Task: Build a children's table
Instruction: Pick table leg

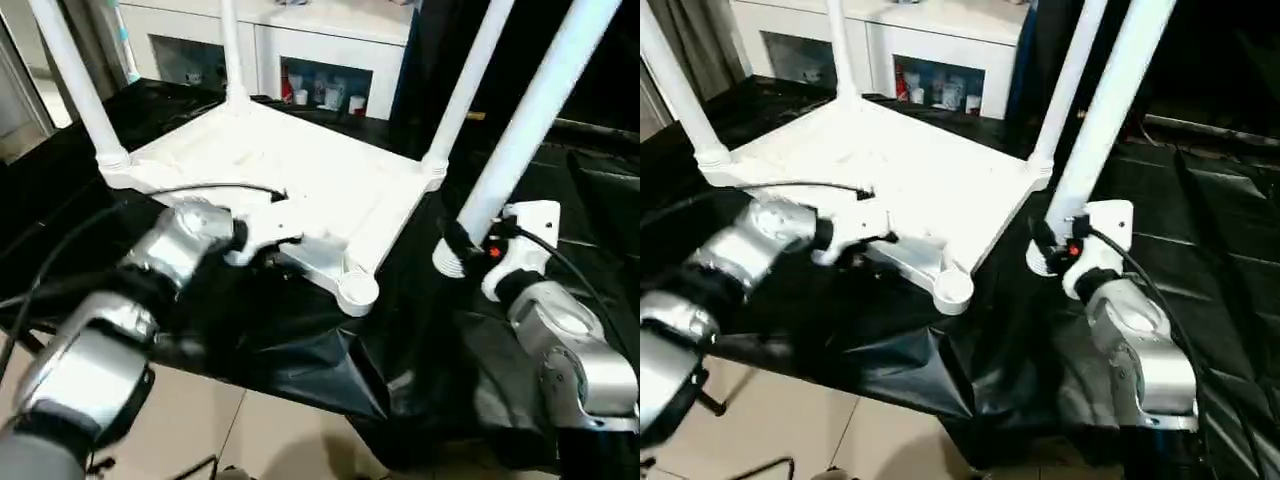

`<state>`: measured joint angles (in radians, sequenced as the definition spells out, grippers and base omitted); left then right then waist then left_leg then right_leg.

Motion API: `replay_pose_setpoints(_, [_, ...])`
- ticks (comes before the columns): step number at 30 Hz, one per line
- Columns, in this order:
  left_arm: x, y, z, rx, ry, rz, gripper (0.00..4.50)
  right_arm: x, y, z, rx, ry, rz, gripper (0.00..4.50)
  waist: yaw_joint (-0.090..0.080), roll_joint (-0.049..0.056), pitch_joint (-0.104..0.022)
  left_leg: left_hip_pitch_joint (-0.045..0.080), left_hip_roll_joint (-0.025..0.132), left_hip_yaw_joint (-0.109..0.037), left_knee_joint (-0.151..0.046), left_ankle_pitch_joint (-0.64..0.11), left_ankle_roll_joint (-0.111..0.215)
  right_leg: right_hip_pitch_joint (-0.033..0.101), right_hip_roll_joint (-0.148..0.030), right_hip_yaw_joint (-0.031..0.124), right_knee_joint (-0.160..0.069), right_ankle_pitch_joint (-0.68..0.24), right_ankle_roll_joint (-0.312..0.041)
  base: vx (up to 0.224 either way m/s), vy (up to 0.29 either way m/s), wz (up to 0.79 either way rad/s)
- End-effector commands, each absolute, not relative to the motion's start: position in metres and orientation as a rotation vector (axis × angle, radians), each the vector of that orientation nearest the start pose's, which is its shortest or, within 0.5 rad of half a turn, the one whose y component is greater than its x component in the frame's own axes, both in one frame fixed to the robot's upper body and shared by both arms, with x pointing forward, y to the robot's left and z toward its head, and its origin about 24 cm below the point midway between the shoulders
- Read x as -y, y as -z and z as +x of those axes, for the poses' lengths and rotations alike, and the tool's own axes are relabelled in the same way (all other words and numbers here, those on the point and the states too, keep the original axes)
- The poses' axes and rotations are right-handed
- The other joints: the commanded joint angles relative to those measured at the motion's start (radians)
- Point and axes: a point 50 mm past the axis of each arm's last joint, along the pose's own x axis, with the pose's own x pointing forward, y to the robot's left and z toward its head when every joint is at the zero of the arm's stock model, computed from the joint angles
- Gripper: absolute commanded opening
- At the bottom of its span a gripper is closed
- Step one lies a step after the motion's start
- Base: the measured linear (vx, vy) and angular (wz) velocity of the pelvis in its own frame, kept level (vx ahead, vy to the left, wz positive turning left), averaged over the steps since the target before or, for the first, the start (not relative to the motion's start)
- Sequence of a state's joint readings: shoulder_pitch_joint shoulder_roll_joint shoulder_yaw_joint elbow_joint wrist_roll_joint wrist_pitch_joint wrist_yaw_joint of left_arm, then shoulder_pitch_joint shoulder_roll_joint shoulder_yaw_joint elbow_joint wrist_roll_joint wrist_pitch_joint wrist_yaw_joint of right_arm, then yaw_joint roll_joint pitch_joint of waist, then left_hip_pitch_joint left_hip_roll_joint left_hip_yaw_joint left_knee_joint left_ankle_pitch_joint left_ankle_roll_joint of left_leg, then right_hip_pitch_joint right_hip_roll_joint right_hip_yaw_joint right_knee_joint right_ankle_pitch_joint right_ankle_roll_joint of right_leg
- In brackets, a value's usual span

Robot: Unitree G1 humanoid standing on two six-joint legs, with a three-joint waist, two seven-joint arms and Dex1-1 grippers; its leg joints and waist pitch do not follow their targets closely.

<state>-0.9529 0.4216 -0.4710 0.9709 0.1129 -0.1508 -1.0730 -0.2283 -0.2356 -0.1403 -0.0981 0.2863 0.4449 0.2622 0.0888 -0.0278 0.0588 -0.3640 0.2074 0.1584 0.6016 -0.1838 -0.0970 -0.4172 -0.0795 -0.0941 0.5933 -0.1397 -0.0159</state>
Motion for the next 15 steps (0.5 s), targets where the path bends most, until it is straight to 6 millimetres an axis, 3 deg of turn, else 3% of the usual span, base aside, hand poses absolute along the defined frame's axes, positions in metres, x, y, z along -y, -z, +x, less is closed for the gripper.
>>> replay_pose_setpoints(1, [-0.138,-0.102,0.369,-0.413,1.26,0.822,2.99,0.191,-0.103,0.288,-0.048,-0.226,0.084,1.91,0.001,0.013,-0.073,0.011,0.01,0.003,-0.077,-0.242,-0.009,0.067,-0.062,0.047,-0.074,-0.33,-0.137,0.0,0.0,0.0])
replay_pose_setpoints(5, [-0.136,-0.097,0.367,-0.437,1.297,0.838,2.99,0.19,-0.103,0.287,-0.051,-0.233,0.083,1.91,0.001,0.013,-0.071,0.01,0.011,0.003,-0.078,-0.232,-0.005,0.066,-0.062,0.047,-0.072,-0.32,-0.143,0.0,0.0,0.0])
replay_pose_setpoints(10, [-0.119,-0.09,0.371,-0.366,1.249,0.881,2.99,0.189,-0.102,0.288,-0.056,-0.244,0.085,1.91,0.003,0.013,-0.064,0.007,0.009,0.003,-0.078,-0.238,0.009,0.065,-0.061,0.046,-0.078,-0.337,-0.139,0.0,0.0,0.0])
replay_pose_setpoints(15, [-0.111,-0.087,0.373,-0.359,1.23,0.916,2.99,0.18,-0.1,0.29,-0.058,-0.267,0.086,1.91,0.005,0.014,-0.069,0.007,0.009,0.002,-0.076,-0.226,0.015,0.068,-0.062,0.045,-0.078,-0.334,-0.135,0.0,0.0,0.0])
